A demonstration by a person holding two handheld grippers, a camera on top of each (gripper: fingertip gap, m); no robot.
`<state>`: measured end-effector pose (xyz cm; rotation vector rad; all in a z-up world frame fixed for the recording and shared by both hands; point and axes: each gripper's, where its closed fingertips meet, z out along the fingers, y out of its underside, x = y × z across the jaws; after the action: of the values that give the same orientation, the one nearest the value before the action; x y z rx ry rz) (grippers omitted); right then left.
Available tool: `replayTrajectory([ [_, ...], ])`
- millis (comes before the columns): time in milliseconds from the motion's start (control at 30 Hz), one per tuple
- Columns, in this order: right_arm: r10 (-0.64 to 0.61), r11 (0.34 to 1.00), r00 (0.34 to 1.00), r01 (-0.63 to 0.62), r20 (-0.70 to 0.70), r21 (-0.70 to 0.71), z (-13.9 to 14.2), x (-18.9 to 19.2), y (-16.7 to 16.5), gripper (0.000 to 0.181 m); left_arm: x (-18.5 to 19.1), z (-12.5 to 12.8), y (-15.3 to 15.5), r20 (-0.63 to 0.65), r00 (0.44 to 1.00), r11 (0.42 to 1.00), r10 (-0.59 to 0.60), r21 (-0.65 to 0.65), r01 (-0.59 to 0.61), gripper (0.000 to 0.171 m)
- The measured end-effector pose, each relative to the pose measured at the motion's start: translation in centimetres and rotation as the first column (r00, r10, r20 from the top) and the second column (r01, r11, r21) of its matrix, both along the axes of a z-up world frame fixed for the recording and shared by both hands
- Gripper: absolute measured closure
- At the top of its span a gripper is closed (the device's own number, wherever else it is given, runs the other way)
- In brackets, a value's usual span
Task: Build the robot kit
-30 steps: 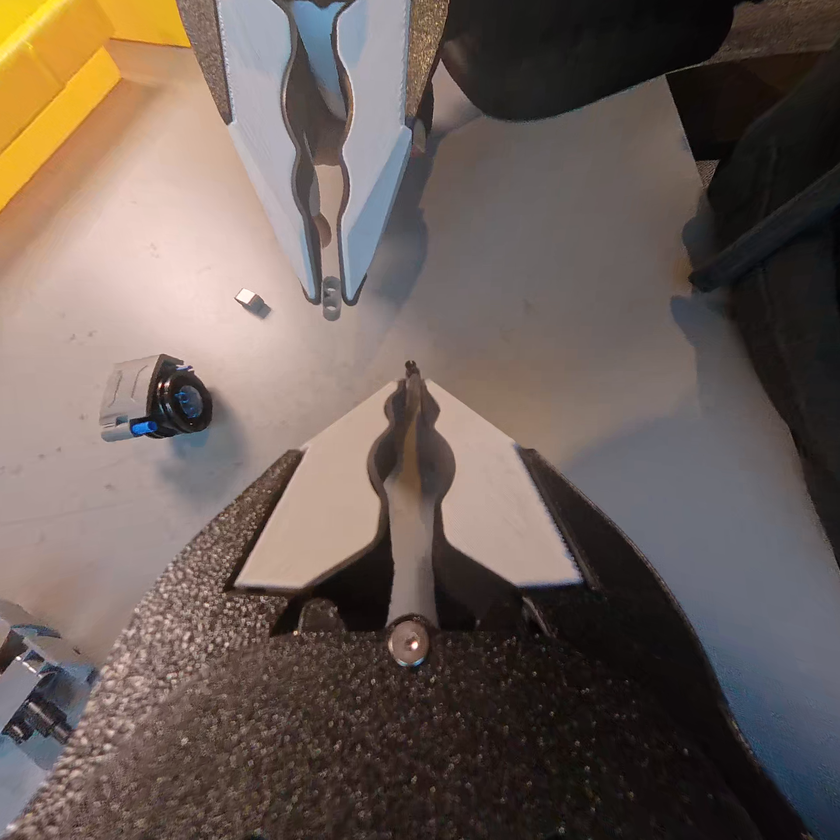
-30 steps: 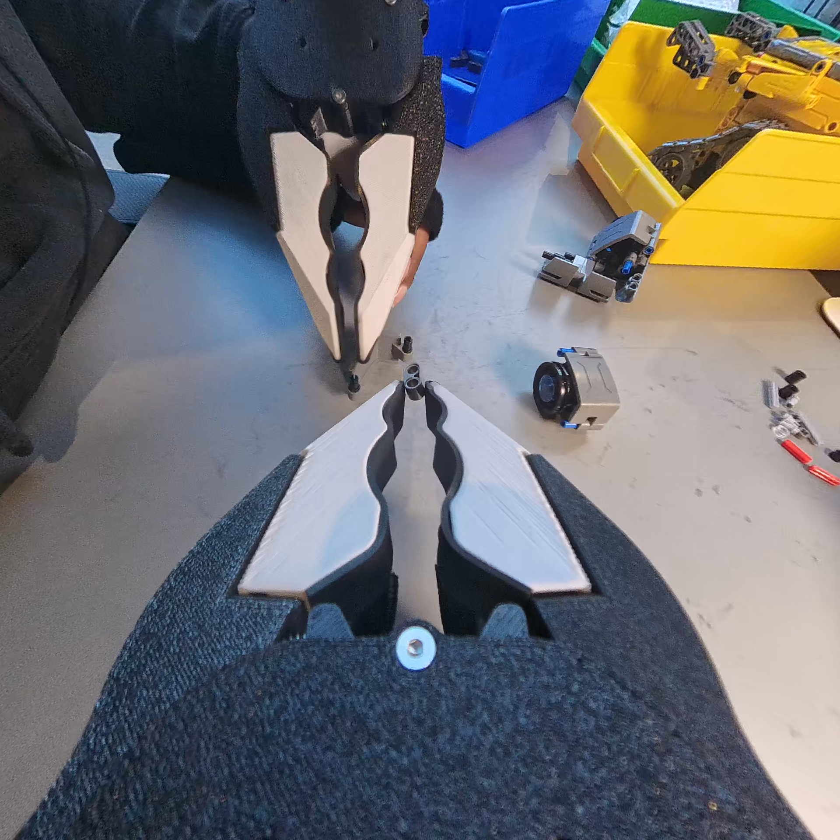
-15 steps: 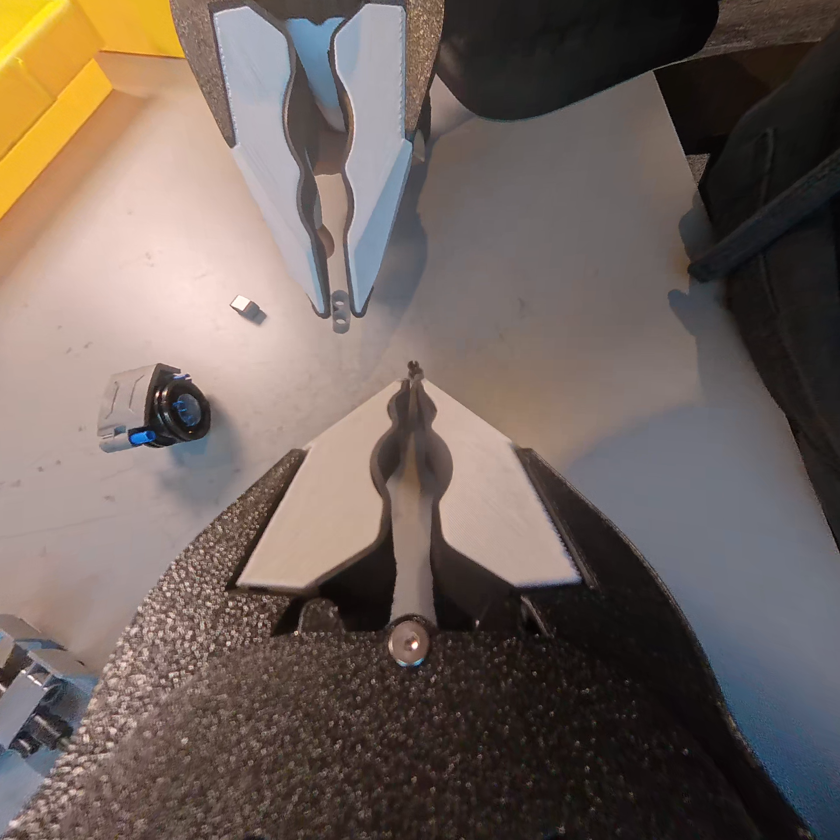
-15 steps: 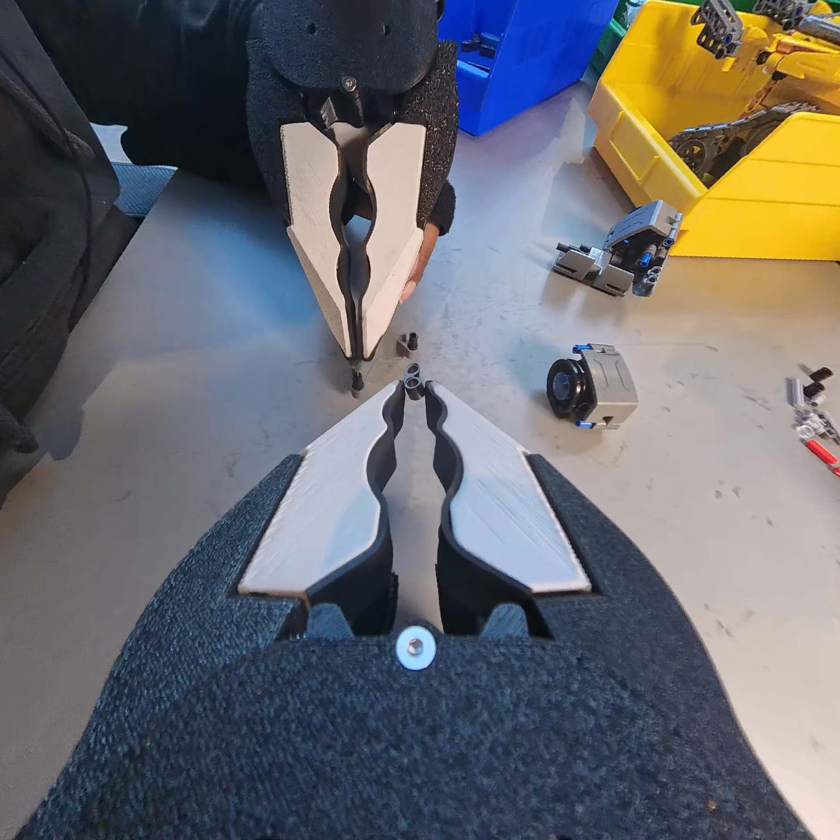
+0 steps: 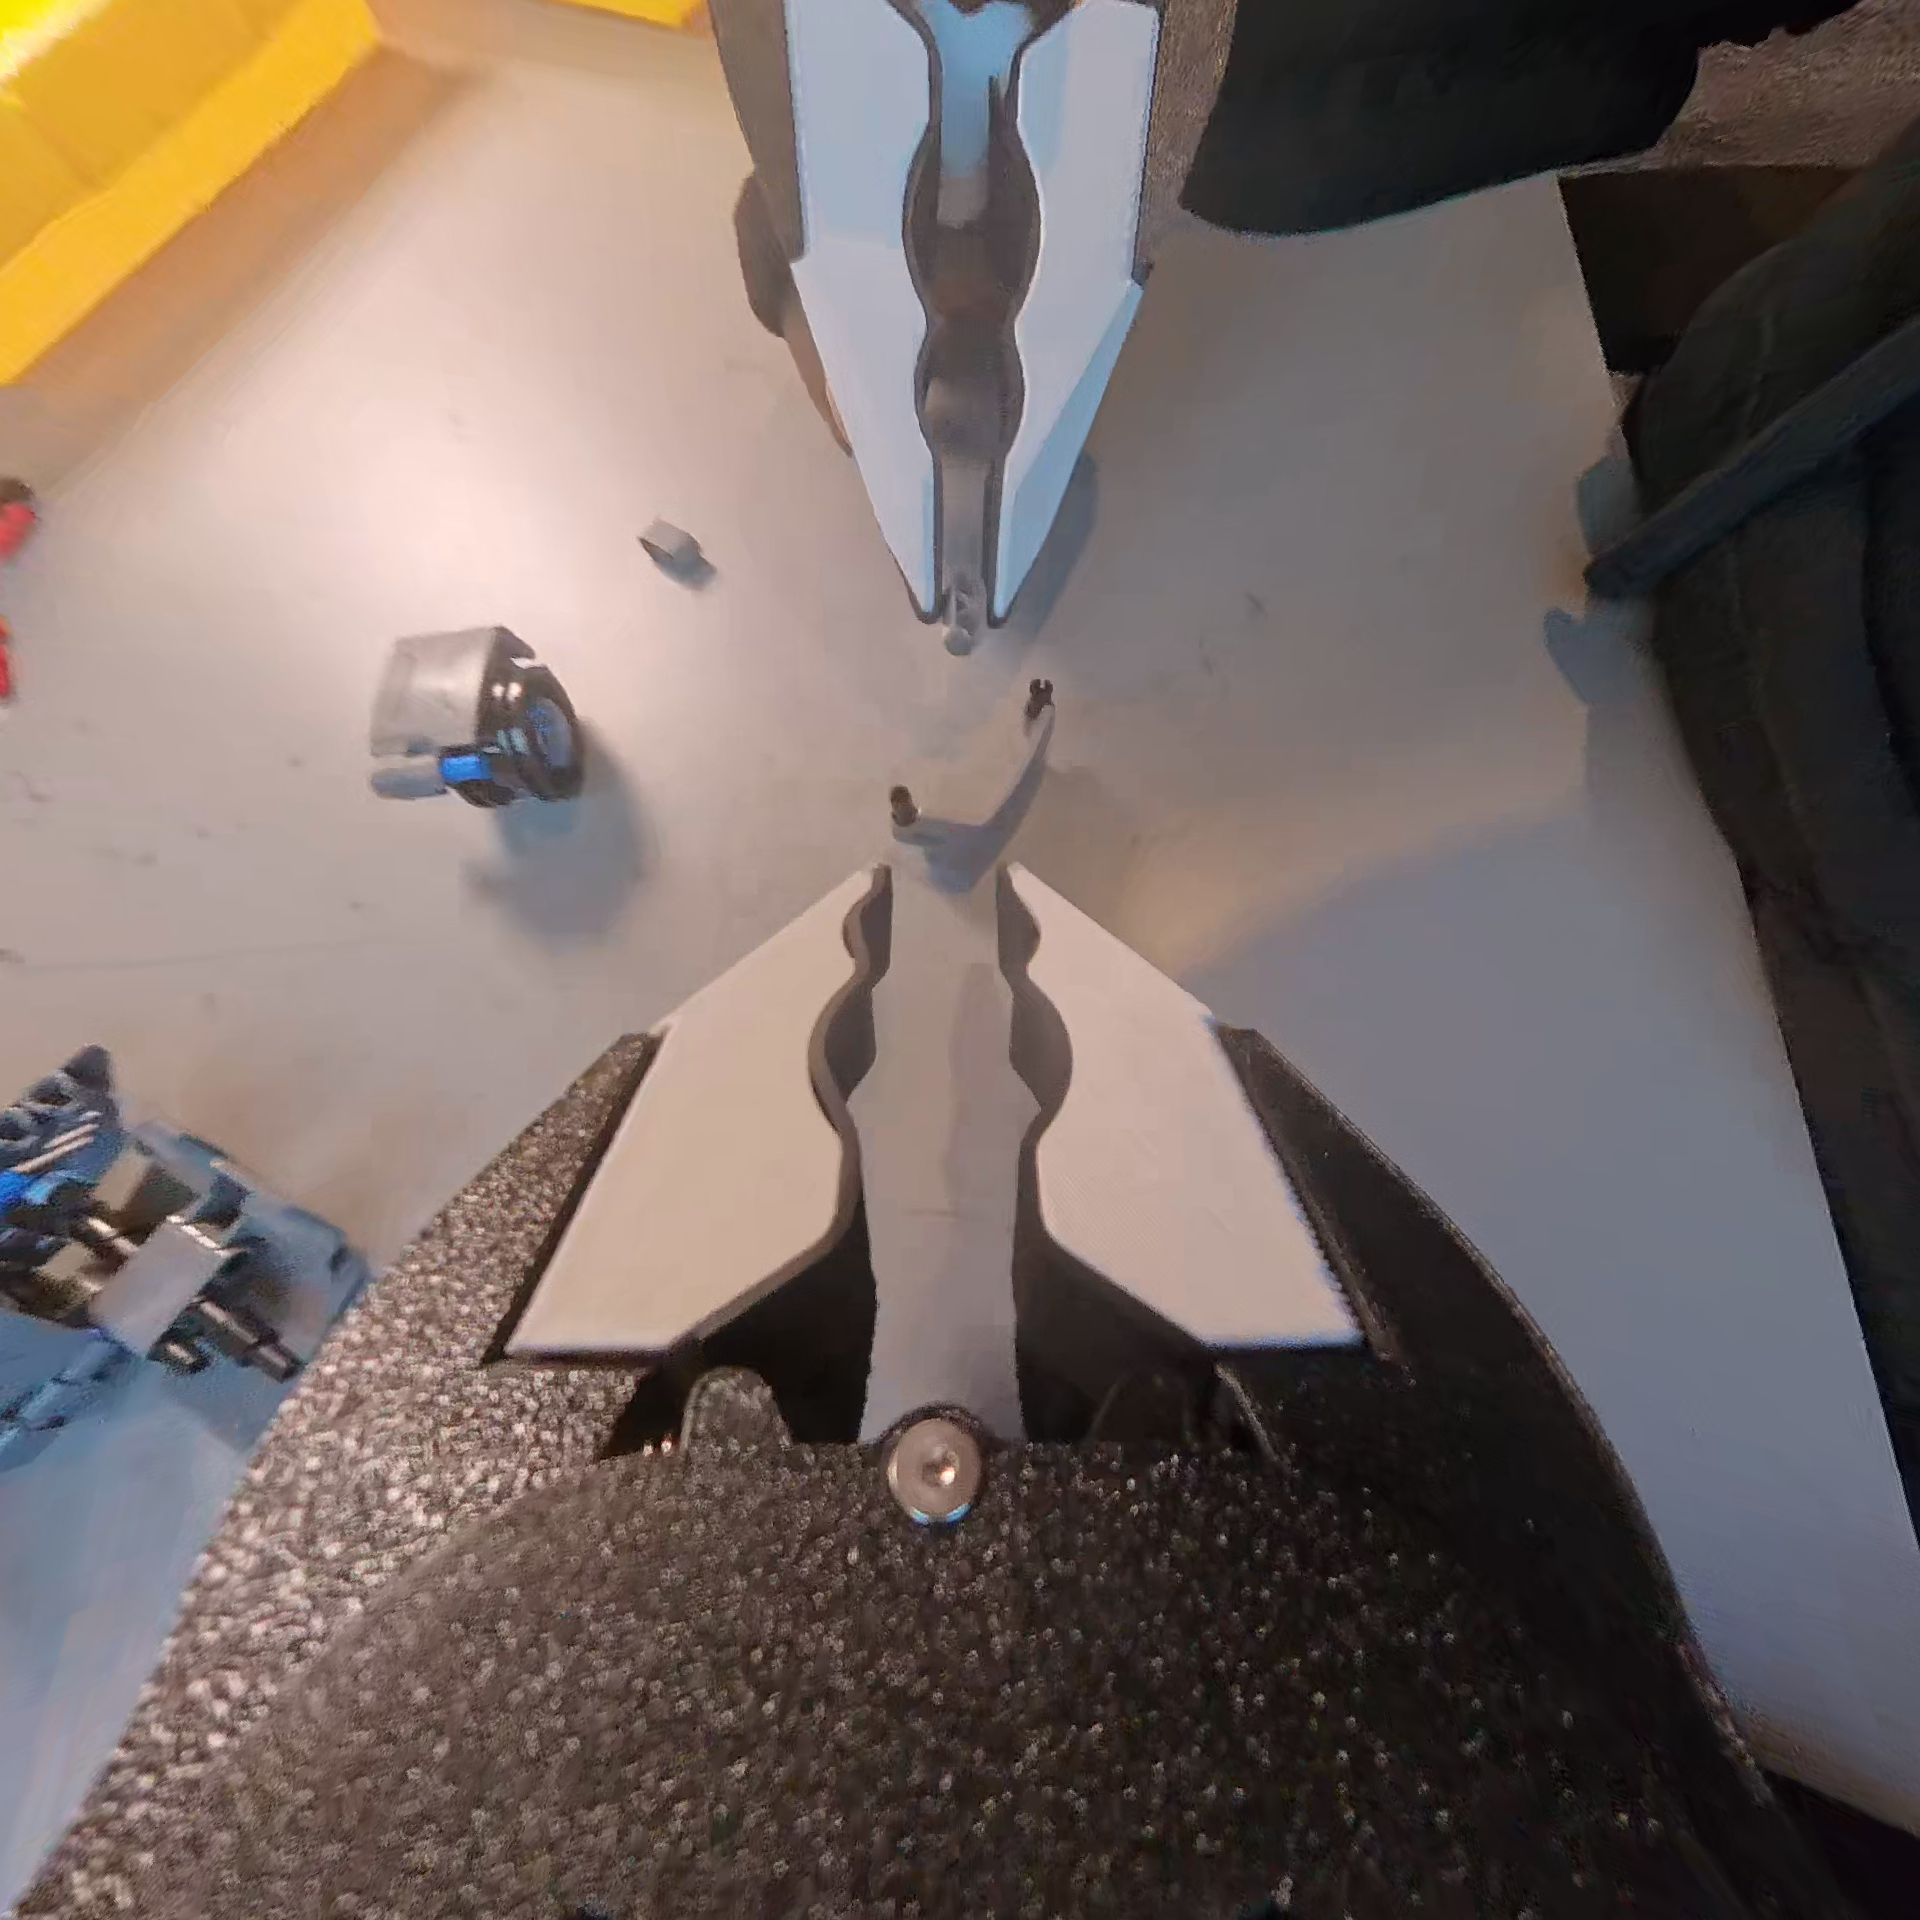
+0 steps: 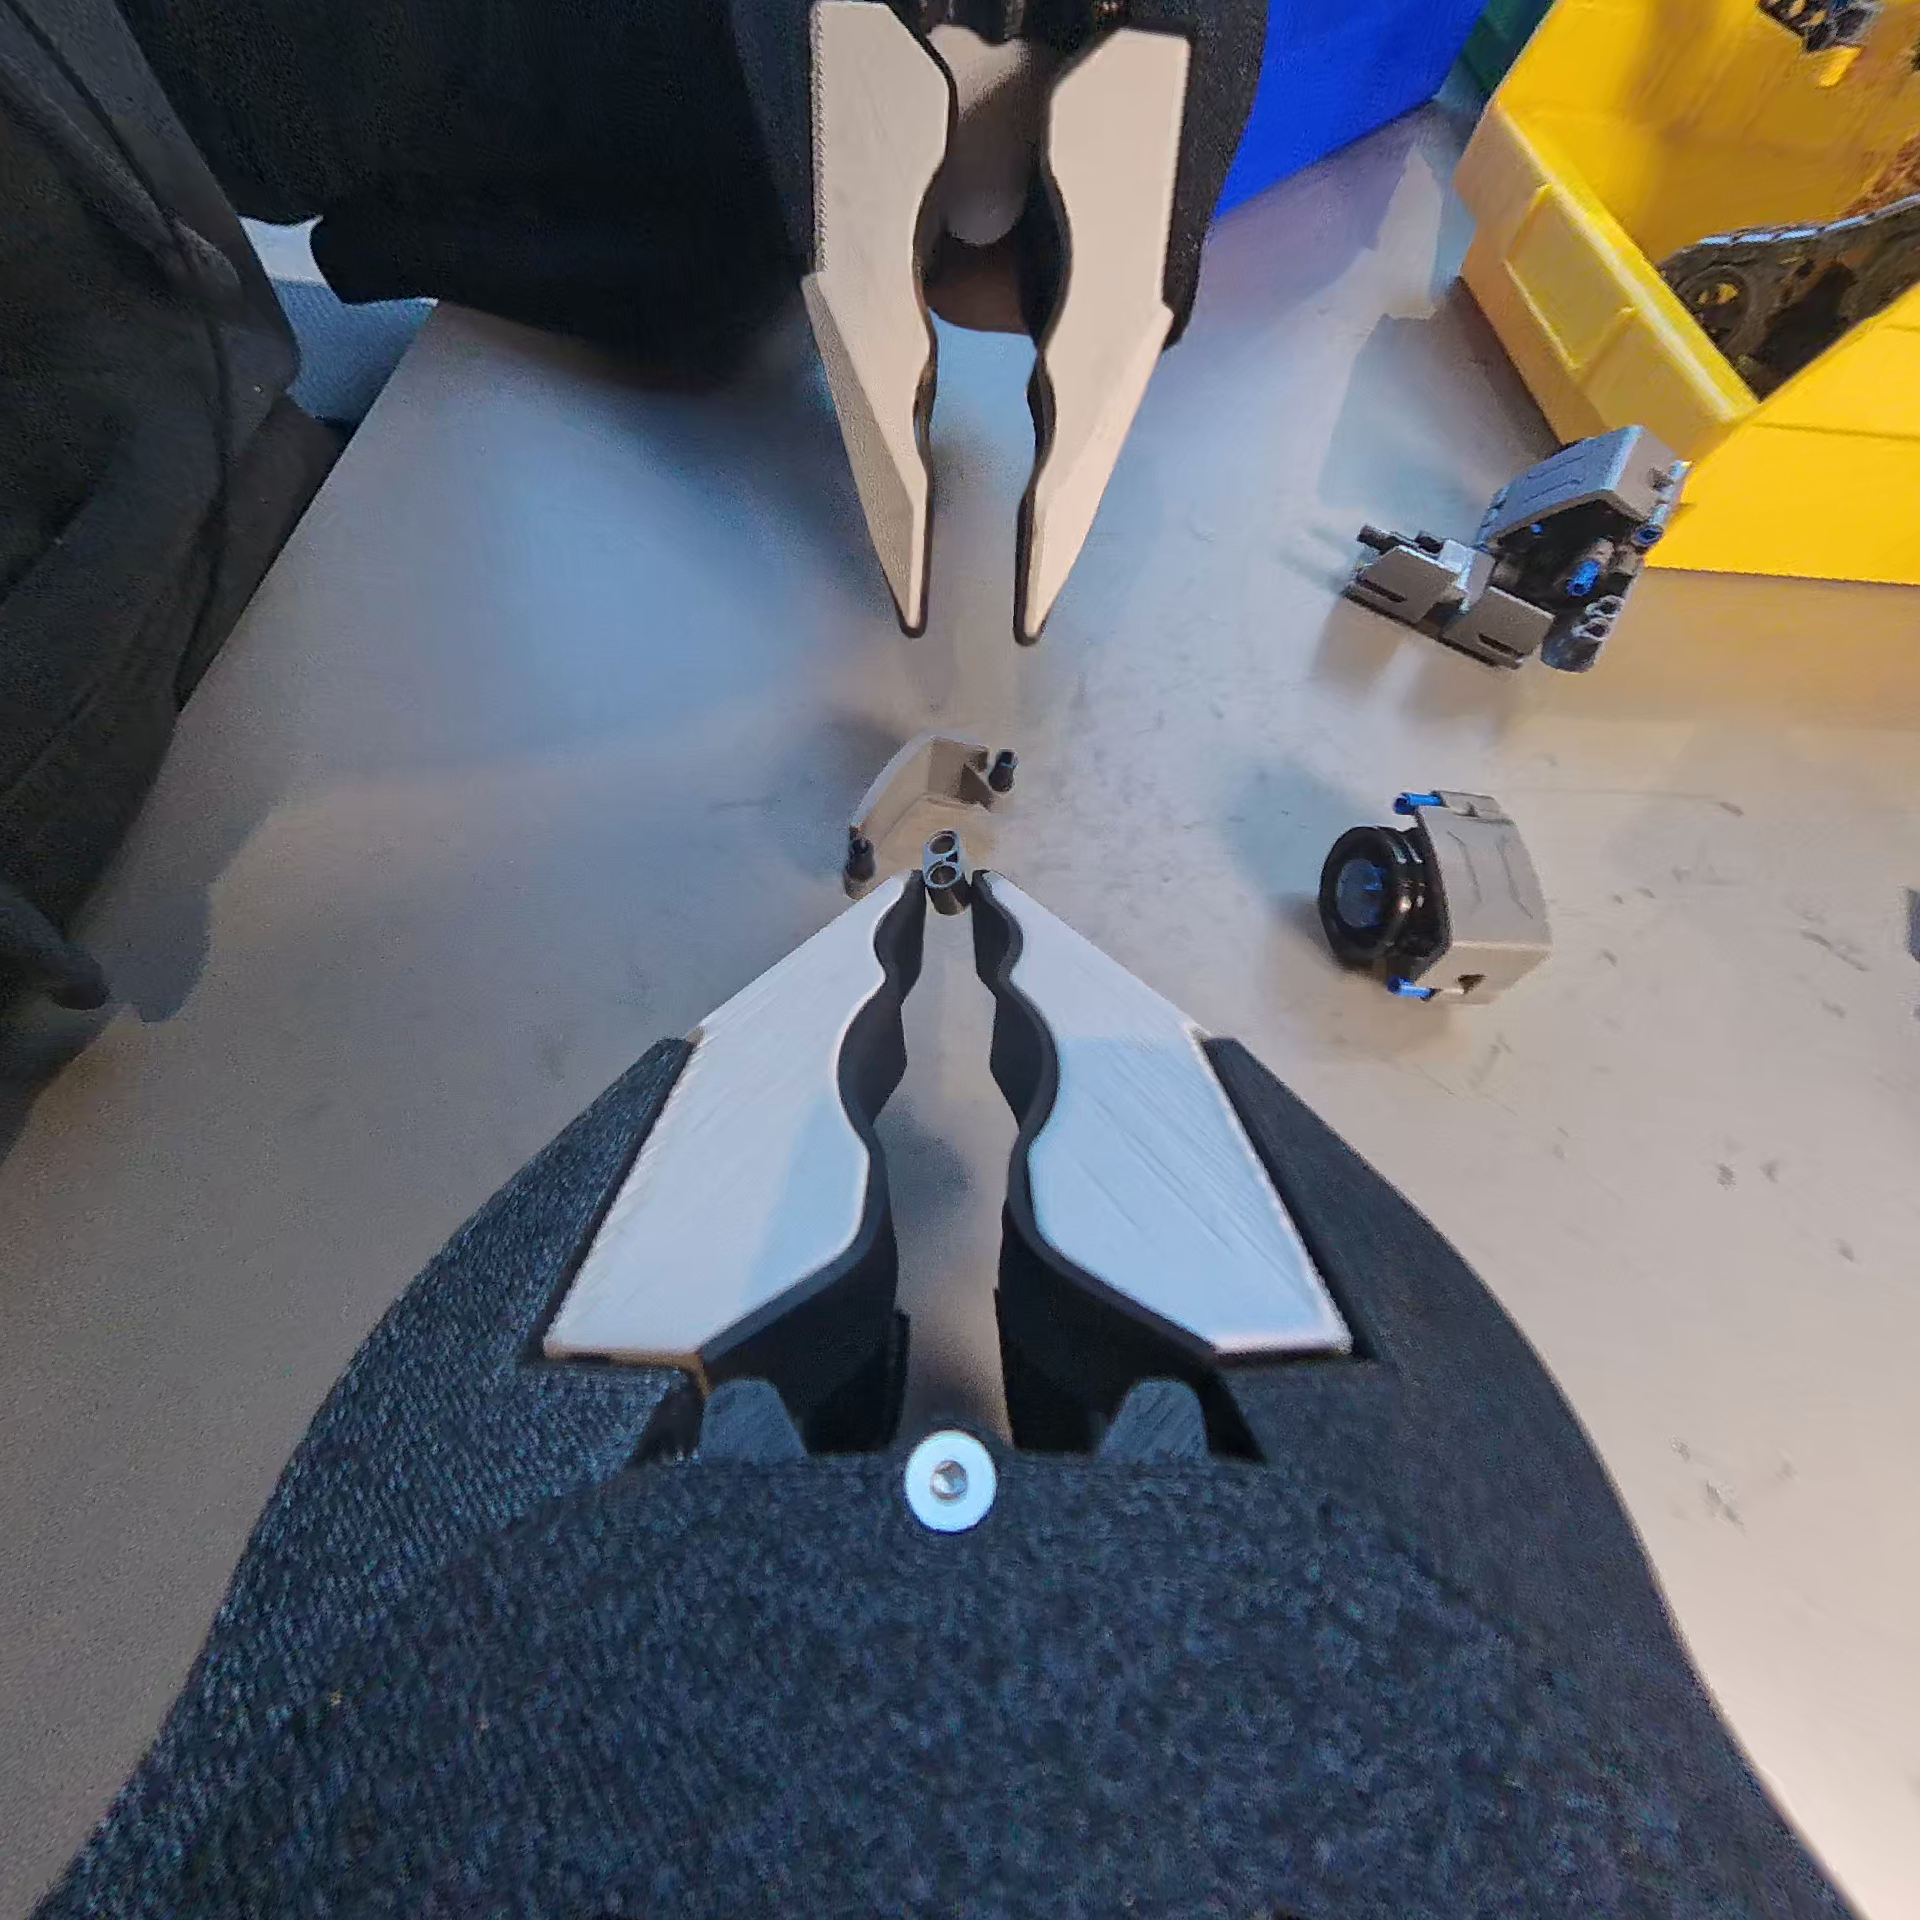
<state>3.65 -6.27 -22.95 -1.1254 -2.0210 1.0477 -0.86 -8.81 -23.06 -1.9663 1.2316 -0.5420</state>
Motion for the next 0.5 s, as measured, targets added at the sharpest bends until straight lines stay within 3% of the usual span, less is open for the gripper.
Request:
replayTrajectory([
  [133, 0.031, 0.999, 0.999, -0.032, 0.033, 0.026, -0.7, 0.0, -0.8, 0.174, 0.8, -1.7, 0.0, -0.046, 0.999, 0.999, -0.027, -0.033, 0.026, 0.149],
  [500, 0.084, 0.996, 0.994, -0.086, 0.075, 0.036, -1.3, 0.5, -2.3, 0.174, 1.4, -1.7, 2.7, -0.003, 1.0, 1.0, 0.013, 0.003, -0.013, 0.158],
])
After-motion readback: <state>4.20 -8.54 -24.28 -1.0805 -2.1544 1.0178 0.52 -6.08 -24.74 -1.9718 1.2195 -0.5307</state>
